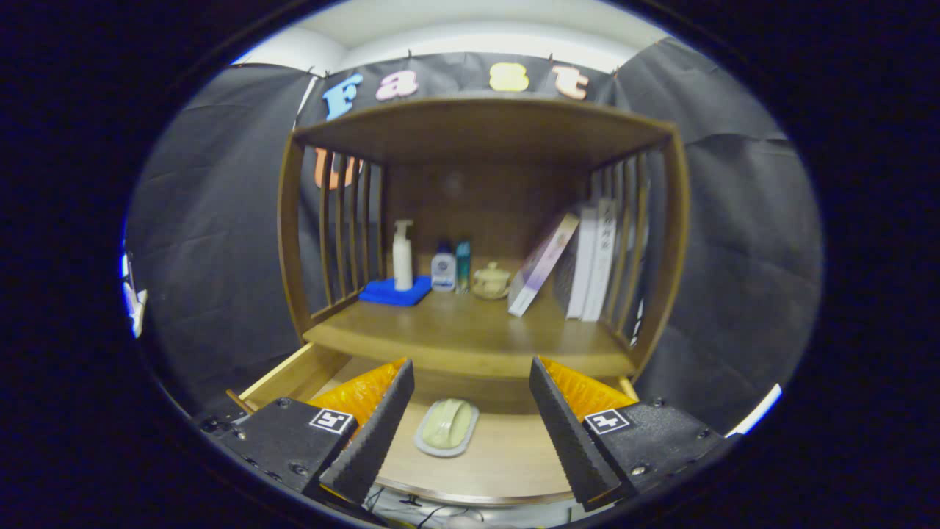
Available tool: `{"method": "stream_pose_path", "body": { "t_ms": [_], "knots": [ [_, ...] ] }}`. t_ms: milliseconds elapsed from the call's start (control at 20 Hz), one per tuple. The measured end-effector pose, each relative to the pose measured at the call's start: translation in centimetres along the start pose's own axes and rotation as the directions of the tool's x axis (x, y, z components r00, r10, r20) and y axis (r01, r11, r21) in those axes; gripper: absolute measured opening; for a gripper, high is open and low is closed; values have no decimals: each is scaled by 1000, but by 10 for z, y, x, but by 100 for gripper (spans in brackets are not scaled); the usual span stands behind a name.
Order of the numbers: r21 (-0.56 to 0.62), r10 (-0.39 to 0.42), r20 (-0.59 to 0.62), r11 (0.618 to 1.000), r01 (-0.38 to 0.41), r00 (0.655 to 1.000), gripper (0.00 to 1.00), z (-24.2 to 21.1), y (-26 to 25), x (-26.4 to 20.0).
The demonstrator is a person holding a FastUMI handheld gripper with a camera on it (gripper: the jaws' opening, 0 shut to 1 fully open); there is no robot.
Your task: Pull open the drawer, take out the items inside it, and place them on the countertop above the cabinet.
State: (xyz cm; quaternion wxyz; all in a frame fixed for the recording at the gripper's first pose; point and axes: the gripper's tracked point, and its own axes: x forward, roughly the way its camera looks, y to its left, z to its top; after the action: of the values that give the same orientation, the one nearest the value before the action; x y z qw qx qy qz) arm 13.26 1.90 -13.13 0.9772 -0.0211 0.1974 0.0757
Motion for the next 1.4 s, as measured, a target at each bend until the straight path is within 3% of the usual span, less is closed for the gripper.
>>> {"method": "stream_pose_path", "body": {
  "t_ms": [100, 250, 550, 900, 1050, 1200, 1400],
  "knots": [
    [47, 41, -103, 998, -36, 994, 99, -12, 7, 30],
    [56, 41, -248, 998, -28, 968, 99, -34, 6, 68],
    [59, 54, -469, 998, -30, 882, 97, -73, 11, 106],
    [42, 42, -669, 999, -19, 742, 86, -118, 18, 126],
    [25, 22, -698, 1000, -6, 715, 81, -128, 17, 132],
    [19, 14, -718, 1000, -2, 696, 62, -136, 17, 133],
    [22, 13, -706, 1000, 4, 708, 30, -132, 18, 133]
  ]
}}
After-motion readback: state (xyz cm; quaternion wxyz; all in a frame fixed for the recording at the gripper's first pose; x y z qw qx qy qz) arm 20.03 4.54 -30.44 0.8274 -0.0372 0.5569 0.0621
